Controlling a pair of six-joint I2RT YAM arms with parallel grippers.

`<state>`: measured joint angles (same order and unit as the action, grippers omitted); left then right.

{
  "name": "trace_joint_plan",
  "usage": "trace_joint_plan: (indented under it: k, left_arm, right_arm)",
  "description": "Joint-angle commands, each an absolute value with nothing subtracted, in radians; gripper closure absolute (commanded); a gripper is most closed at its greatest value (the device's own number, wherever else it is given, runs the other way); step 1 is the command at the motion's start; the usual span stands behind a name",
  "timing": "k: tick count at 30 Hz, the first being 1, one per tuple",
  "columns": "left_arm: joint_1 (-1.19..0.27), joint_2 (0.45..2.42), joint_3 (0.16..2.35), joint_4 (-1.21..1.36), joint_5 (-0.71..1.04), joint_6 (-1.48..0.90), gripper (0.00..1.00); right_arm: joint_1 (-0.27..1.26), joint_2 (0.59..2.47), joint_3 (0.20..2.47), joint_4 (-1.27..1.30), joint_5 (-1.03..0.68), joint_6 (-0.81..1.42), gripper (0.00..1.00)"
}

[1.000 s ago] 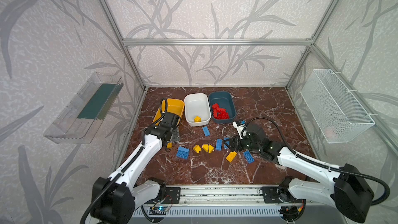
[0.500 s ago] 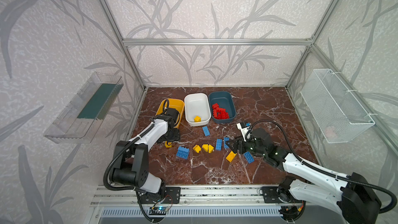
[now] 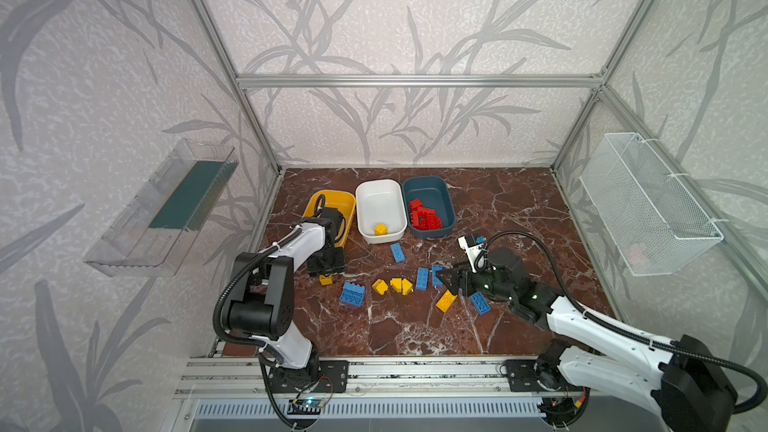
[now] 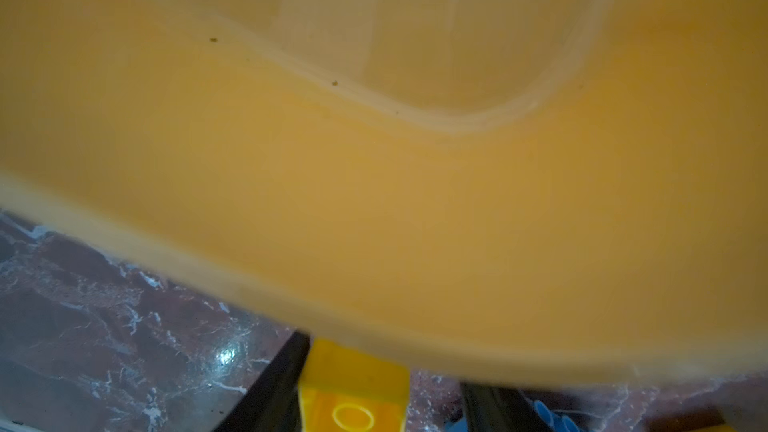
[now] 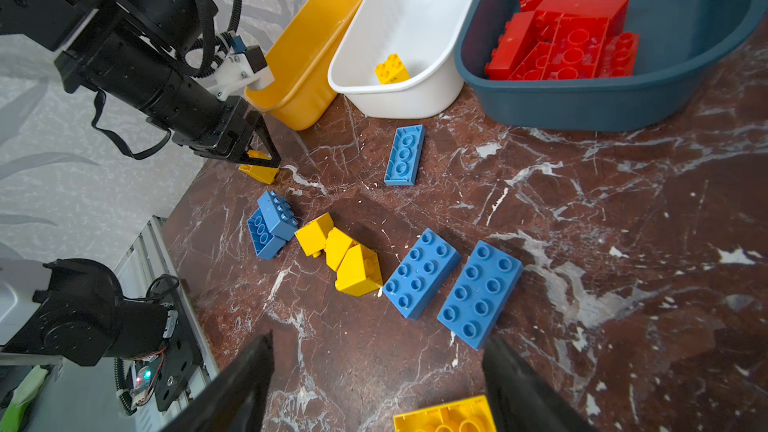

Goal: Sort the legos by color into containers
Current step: 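Grasp a yellow brick with the left gripper while the right gripper withdraws, then carry the yellow brick over the white tub and open the left gripper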

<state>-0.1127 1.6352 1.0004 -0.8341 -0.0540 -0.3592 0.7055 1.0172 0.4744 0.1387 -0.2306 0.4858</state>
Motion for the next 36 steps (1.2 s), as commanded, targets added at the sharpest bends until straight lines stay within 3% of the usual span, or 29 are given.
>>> trace_joint_plan:
  k: [1,7,11,17,25,36]
  left_arm:
    - [-0.109,1.64,1.01,-0.845,-0.032,-0.359,0.48]
    - [-0.115,1.614,0.996,-0.836,-0.029,-0.362,0.64]
    - [-0.124,1.589,0.988,-0.836,-0.031,-0.365,0.69]
    - [-0.145,1.492,0.99,-0.858,-0.016,-0.371,0.69]
    - [-0.171,1.401,1.149,-0.933,0.108,-0.344,0.69]
    - [-0.261,1.658,1.473,-0.927,0.115,-0.357,0.7]
  right_arm:
    - [0.701,0.994,0.463,0.15,-0.211,0.482,0.2]
    - [0.701,0.989,0.463,0.141,-0.202,0.477,0.2]
    - [0.701,0.986,0.464,0.138,-0.199,0.476,0.2]
    - [0.7,0.987,0.463,0.132,-0.19,0.471,0.2]
    - [0.698,1.013,0.471,0.126,-0.175,0.472,0.2]
    - [0.696,1.023,0.471,0.12,-0.151,0.477,0.2]
